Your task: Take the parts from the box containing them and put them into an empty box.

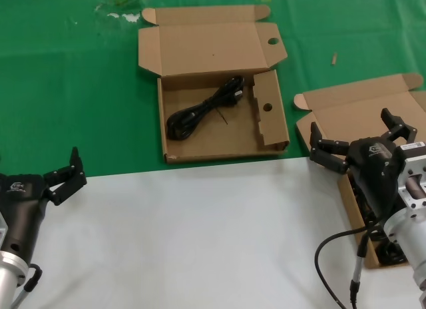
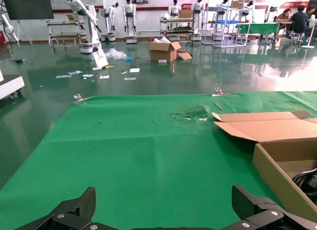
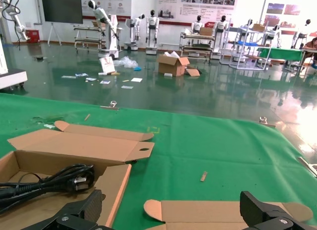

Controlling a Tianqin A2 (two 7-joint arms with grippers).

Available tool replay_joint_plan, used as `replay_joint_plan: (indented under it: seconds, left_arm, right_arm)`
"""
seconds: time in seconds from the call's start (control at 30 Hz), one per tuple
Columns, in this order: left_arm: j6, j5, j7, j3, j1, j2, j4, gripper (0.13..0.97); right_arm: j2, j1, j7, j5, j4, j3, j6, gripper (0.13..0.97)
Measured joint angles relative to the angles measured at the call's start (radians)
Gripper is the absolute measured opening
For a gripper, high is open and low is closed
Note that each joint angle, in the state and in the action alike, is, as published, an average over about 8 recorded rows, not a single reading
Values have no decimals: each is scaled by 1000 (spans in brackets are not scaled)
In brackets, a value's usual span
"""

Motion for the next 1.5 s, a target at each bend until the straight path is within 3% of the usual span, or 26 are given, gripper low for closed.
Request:
replay_joint_plan:
  seconds: [1.5]
  left_arm:
    - [0,0,0,0,0,0,0,966]
  right_arm:
    - [0,0,0,0,0,0,0,966]
